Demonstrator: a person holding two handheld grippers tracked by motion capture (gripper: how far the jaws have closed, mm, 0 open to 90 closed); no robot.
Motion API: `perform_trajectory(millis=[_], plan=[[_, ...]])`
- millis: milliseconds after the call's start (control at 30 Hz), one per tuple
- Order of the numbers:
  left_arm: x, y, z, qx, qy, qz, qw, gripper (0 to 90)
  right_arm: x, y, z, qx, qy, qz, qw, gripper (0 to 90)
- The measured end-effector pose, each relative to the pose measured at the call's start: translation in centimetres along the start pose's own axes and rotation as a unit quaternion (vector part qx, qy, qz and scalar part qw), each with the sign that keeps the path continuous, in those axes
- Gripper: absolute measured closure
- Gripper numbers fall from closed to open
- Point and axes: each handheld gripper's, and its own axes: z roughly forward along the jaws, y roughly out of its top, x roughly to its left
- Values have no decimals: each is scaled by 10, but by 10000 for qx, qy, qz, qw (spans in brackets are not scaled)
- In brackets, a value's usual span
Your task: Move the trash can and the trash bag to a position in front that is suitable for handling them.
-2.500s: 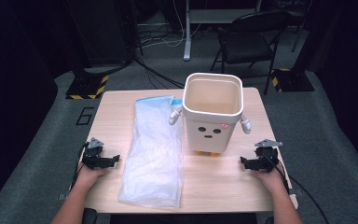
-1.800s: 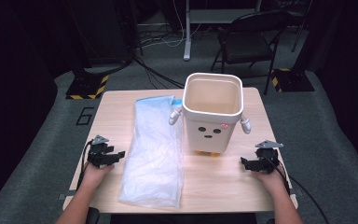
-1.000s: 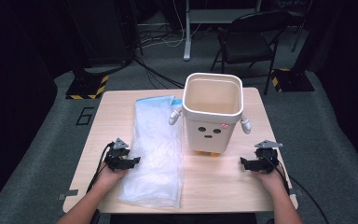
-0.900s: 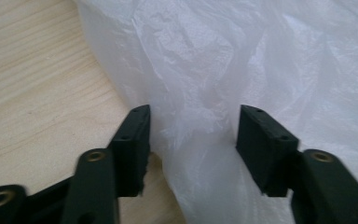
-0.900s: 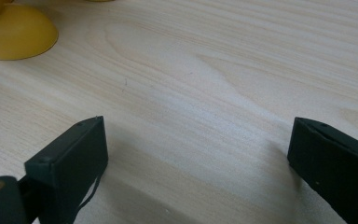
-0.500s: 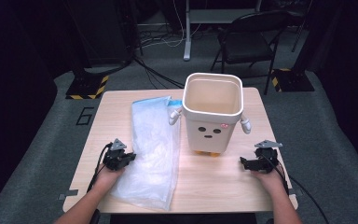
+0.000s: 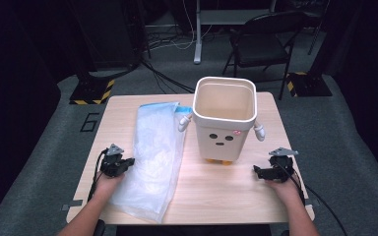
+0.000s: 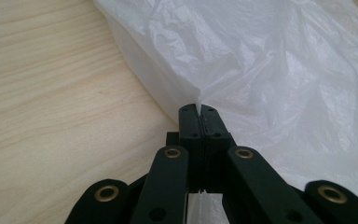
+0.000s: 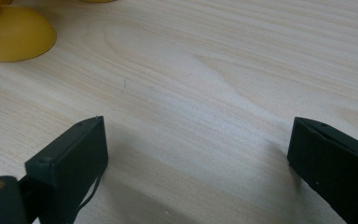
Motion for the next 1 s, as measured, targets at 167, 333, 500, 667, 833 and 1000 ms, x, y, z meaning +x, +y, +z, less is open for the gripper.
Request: perform_trajectory(millis=[167,333,500,667,833,1000], plan=[[9,-2,-6,-120,59,-203,9997,889,0,0,0,-4,4,4,10000,43],[19,-4,-12,-212,198,-390,9988,890,0,0,0,-14,-12,4,10000,43],[31,-9,-17,-280,323,-652,9970,890,0,0,0,-6,11,-7,10000,43],[42,-14,-22,-327,455,-924,9941,890,0,0,0,-12,-8,3,10000,43],[50,-18,-26,-321,511,-1089,9922,890,0,0,0,-8,-5,0,10000,43],[54,-21,-30,-311,589,-1192,9906,890,0,0,0,-9,-3,1,10000,43]])
